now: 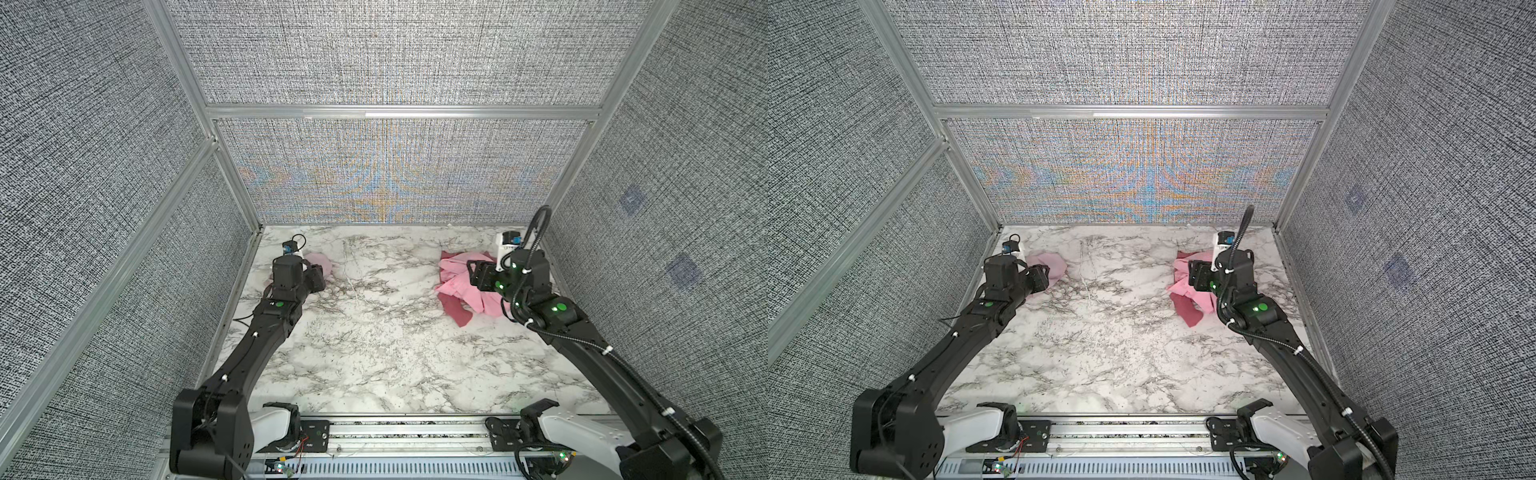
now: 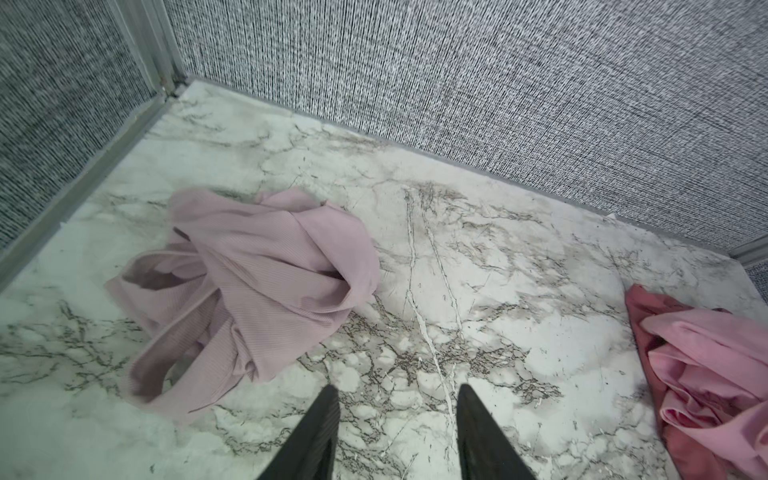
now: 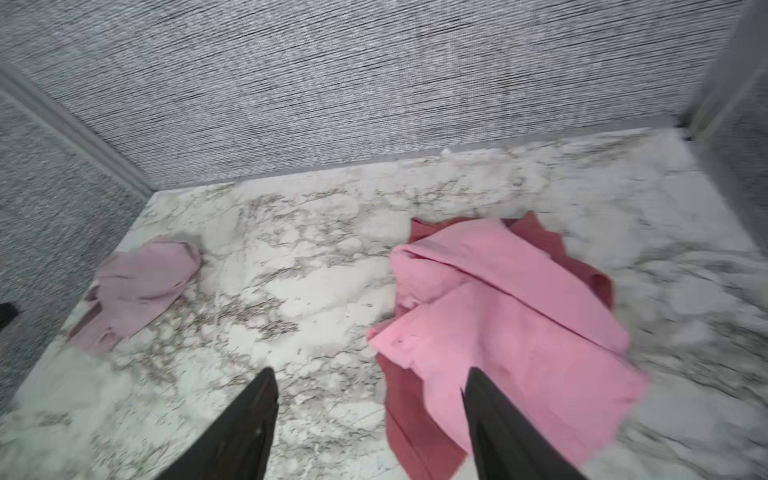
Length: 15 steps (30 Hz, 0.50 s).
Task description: Pick out a specific cloth from the pile
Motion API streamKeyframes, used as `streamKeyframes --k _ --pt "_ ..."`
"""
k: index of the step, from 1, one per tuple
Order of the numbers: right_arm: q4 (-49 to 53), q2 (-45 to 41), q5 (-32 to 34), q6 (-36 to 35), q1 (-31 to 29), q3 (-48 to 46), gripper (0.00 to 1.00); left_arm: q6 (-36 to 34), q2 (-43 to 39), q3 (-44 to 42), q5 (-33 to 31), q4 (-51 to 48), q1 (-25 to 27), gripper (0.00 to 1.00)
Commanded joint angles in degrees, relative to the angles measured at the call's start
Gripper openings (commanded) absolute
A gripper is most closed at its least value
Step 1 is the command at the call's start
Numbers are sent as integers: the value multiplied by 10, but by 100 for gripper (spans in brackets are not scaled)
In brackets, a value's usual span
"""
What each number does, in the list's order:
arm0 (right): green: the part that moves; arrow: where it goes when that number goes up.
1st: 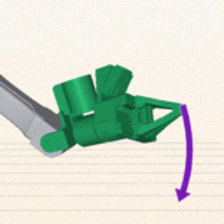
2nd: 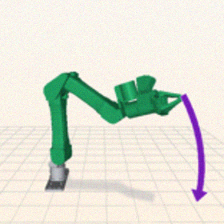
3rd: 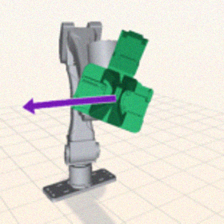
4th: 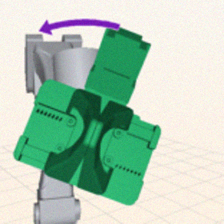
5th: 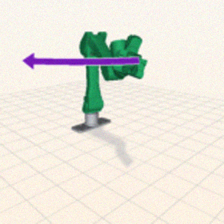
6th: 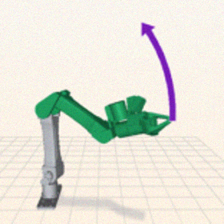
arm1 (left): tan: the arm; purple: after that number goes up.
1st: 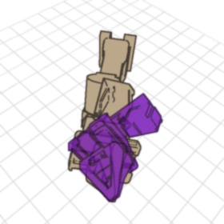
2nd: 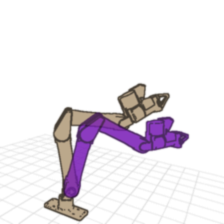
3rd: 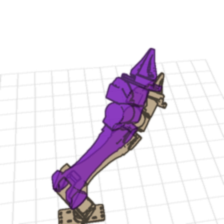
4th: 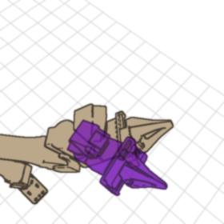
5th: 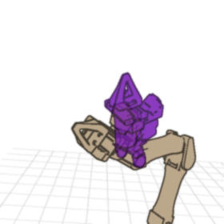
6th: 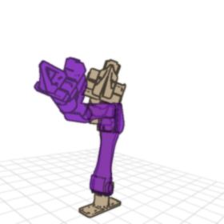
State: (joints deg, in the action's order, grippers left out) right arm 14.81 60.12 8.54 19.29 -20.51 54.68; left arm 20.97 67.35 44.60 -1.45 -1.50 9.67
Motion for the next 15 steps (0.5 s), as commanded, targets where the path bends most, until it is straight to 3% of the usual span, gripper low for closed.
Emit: streamKeyframes --k 1,9,15 --pt "8 -24 101 -35 16 -37 73 -32 -43 -24 -44 21 4 50" --pt "-20 -61 168 -32 72 -133 73 -78 -90 -43 -72 33 8 55" --pt "-130 -55 220 -14 120 -228 79 -106 -88 -83 -104 94 8 60"
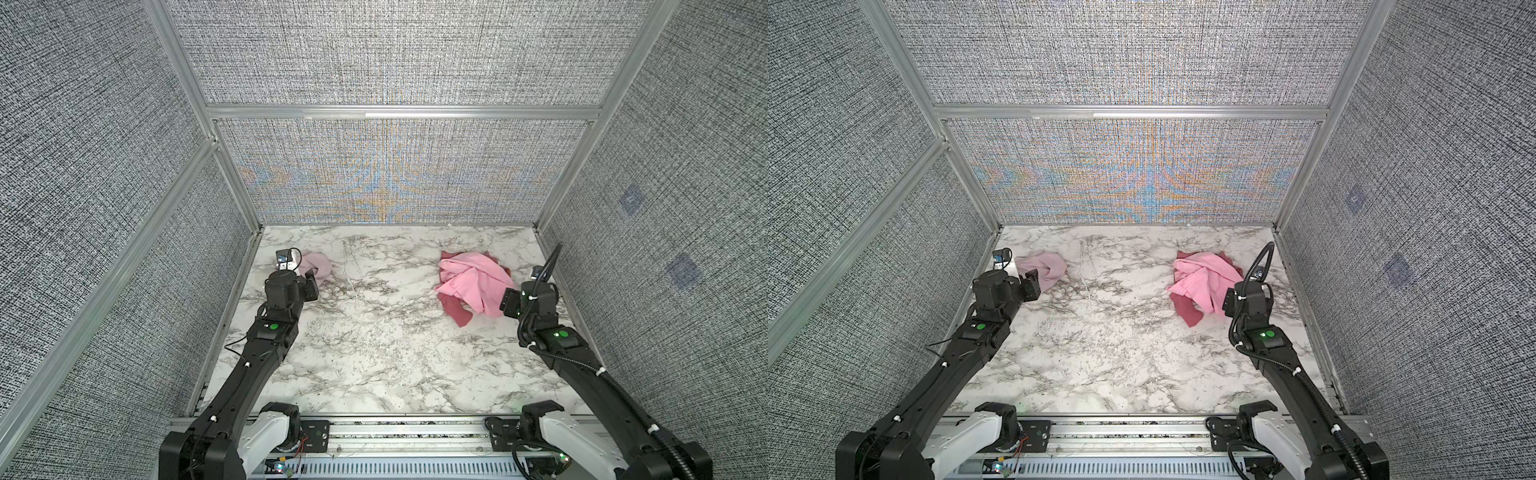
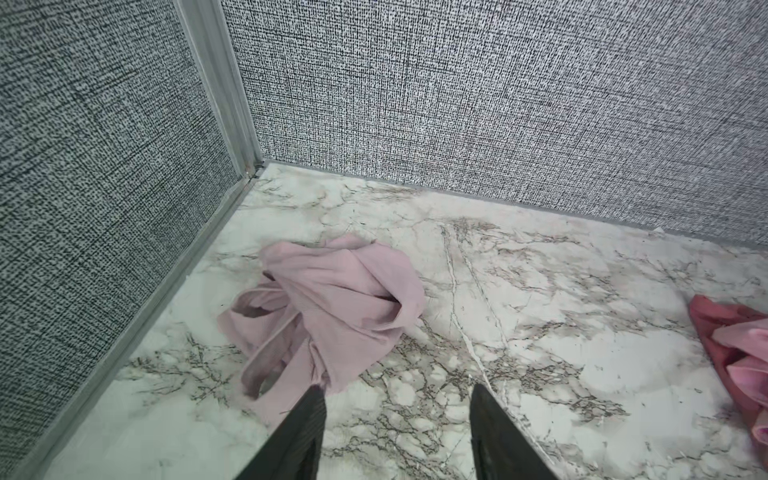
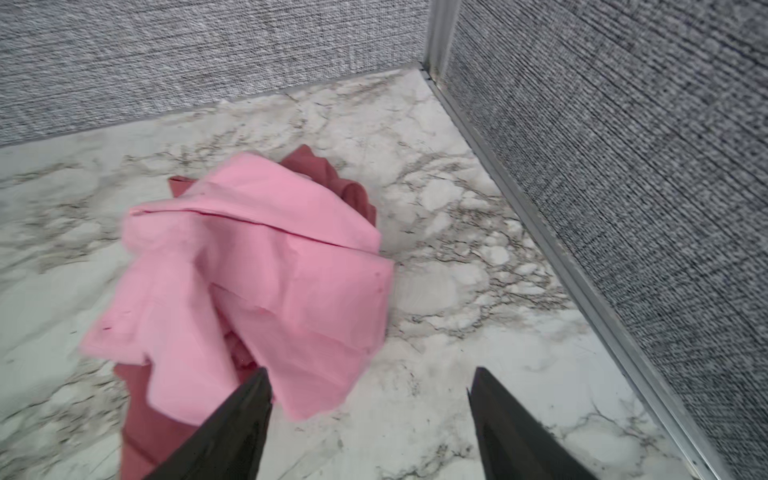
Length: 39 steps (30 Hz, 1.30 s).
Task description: Pick out a specific cloth from the pile
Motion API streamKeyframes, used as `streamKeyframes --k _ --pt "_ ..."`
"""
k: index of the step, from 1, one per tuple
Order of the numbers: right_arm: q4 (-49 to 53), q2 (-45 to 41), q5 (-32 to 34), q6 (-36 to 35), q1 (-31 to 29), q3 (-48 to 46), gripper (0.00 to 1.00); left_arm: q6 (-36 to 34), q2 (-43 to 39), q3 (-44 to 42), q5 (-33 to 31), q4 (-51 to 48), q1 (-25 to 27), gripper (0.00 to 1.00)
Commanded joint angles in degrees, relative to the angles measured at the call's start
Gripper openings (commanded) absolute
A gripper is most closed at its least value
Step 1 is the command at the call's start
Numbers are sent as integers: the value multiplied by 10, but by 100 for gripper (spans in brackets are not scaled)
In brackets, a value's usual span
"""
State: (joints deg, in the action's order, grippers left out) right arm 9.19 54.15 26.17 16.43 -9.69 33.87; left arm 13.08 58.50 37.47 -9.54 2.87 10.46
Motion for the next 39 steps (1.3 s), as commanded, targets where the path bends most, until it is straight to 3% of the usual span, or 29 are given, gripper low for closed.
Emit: streamKeyframes --k 1,9,13,23,30,39 --pt "-98 11 49 12 20 -34 80 -33 2 -22 -24 70 0 62" --pt "-188 50 77 -4 57 -69 89 -38 31 -59 -32 170 0 68" --pt "-230 67 73 -8 65 -81 94 -18 58 -69 -88 195 -1 72" --pt "-335 132 80 -31 71 -98 98 -41 113 -108 -131 297 -17 80" --pt "-473 184 82 -74 70 -137 99 -68 145 -129 -167 335 -24 82" --pt "-697 246 27 -118 71 -206 99 -132 200 -234 -175 586 -37 83"
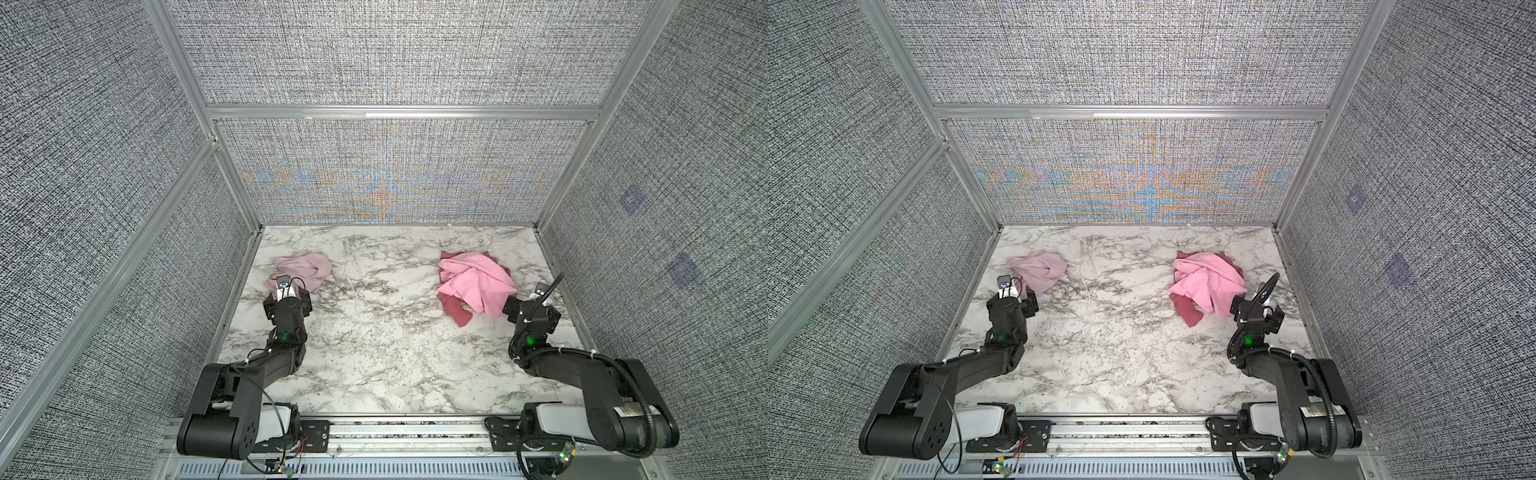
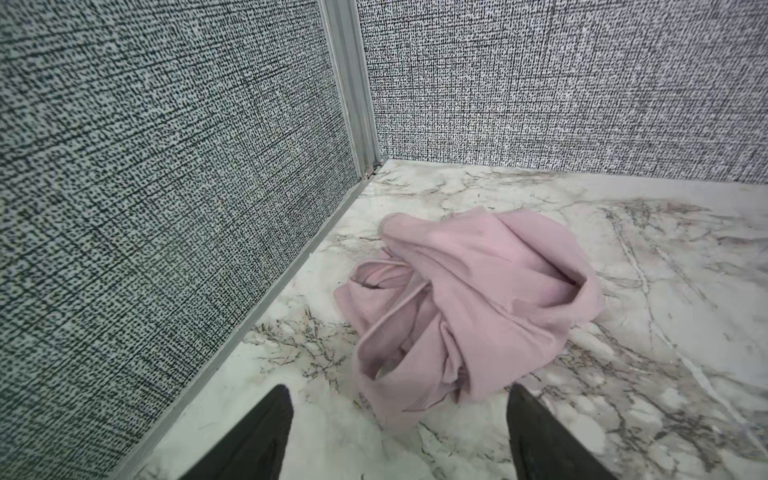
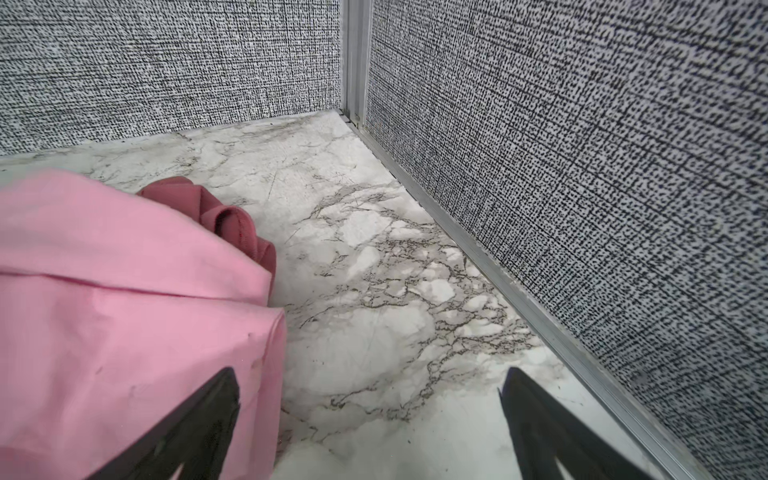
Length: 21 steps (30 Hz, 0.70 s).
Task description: Pick out a specific cloth from the pile
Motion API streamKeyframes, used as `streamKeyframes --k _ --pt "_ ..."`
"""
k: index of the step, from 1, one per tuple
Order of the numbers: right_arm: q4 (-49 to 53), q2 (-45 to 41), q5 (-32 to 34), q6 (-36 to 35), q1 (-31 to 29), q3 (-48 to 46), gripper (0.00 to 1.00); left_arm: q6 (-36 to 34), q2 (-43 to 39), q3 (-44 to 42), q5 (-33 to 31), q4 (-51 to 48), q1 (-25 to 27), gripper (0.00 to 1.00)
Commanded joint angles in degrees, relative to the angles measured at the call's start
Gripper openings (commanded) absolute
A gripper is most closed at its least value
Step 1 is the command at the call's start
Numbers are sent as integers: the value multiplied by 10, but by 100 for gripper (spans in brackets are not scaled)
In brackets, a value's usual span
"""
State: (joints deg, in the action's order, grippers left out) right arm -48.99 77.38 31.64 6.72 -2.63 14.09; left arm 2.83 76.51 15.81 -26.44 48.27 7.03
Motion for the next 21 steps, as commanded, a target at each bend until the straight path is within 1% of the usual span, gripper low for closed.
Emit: streamKeyframes --k 1,5,6,8,9,10,11,13,14,16,17,18,19,20,21 --pt "-126 26 -43 -26 -1 -9 99 -31 32 -24 -1 157 -3 84" --pt "-176 76 -75 -44 -3 -8 99 -36 83 -38 34 233 -6 84" --pt "-163 74 -92 -49 -5 -7 99 -42 87 -39 35 243 -6 84" --pt "-155 85 -117 -55 -5 0 99 -28 75 -34 51 211 -12 84" --pt "-166 103 -134 -62 -5 1 99 -30 78 -37 70 221 -15 85" --pt "-204 124 -141 -75 -6 1 99 -34 83 -39 83 232 -18 86" --pt "-194 121 -139 -77 -10 3 99 -34 83 -40 93 231 -22 86" --pt "-128 101 -147 -68 -6 19 99 -31 83 -40 105 228 -27 87" --pt "-132 104 -151 -68 -4 20 99 -32 84 -41 110 232 -28 87" --pt "-171 120 -156 -70 -2 13 99 -32 86 -45 129 239 -34 87" --pt "-159 114 -158 -68 -1 15 99 -32 90 -49 140 247 -35 88" --pt "-147 111 -159 -67 0 18 99 -35 102 -53 150 264 -36 88" --pt "-155 115 -159 -67 0 17 99 -46 121 -59 157 304 -36 88" --pt "-160 116 -159 -67 0 16 99 -45 121 -66 157 314 -37 88" --pt "-153 114 -161 -67 1 18 99 -36 111 -63 156 288 -37 88"
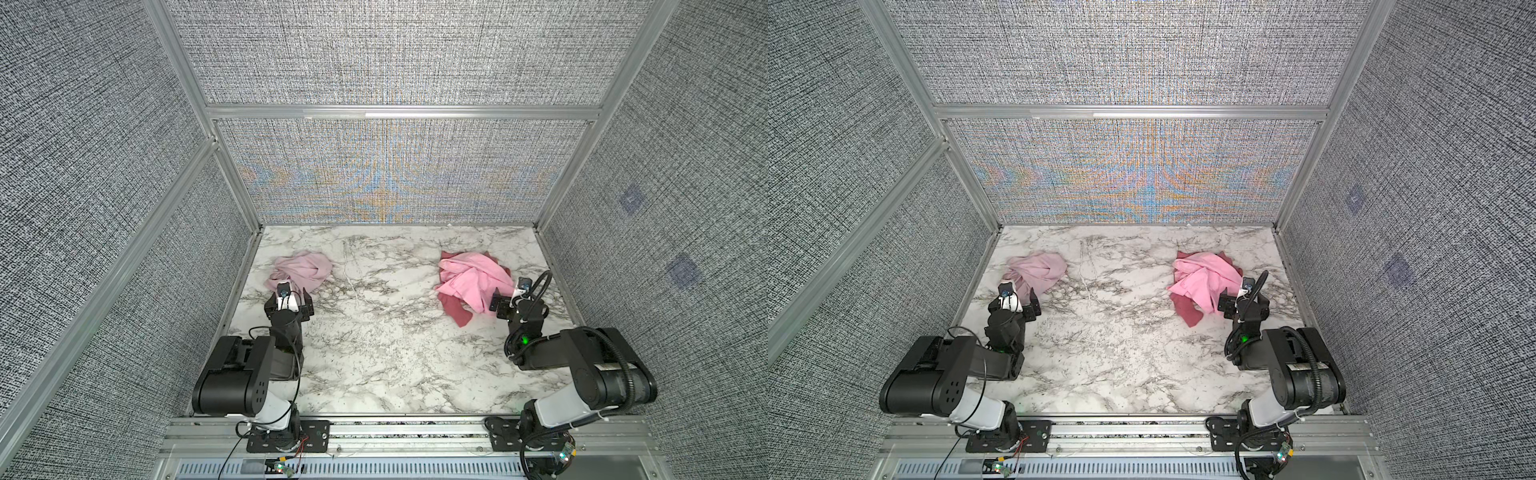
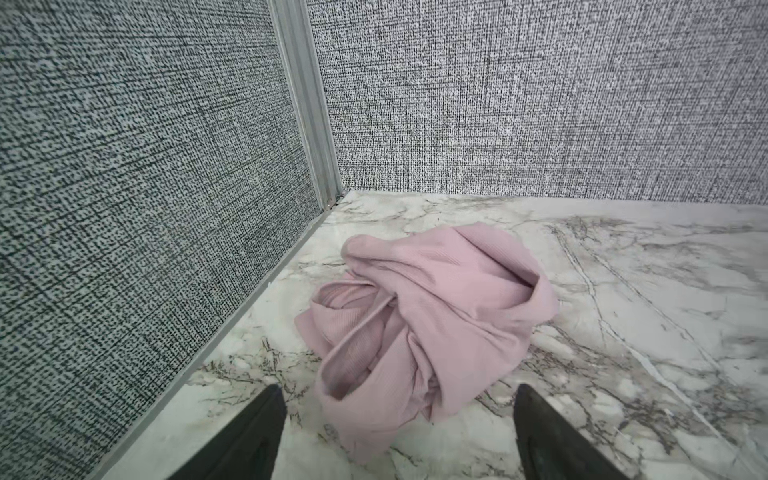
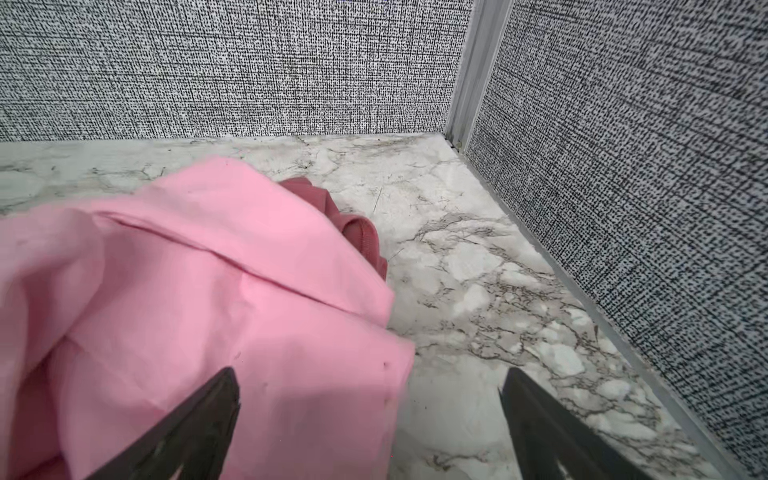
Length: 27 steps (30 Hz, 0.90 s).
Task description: Pick out a specific cloth from the pile
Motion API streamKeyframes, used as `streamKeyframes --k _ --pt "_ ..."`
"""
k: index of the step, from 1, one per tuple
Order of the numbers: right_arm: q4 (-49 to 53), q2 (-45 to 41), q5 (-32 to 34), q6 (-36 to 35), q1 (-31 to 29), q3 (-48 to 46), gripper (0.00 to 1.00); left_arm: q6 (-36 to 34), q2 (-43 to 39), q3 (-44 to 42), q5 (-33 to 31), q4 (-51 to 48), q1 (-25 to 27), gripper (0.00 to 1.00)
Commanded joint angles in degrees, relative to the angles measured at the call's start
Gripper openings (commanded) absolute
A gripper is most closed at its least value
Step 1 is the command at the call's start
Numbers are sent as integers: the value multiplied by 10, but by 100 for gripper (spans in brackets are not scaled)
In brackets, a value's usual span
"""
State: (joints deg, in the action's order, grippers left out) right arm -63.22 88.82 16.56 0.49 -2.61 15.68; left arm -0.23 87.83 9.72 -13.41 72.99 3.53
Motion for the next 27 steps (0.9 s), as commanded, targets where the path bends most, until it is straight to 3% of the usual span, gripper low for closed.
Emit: streamKeyframes --k 1,8,27 --pt "-11 1 -13 -4 2 3 99 -4 -5 4 25 27 -2 88" --pt "7 0 26 14 4 12 99 -9 3 1 30 46 -3 99" --pt "6 1 26 14 4 11 99 -10 2 -2 29 50 -3 99"
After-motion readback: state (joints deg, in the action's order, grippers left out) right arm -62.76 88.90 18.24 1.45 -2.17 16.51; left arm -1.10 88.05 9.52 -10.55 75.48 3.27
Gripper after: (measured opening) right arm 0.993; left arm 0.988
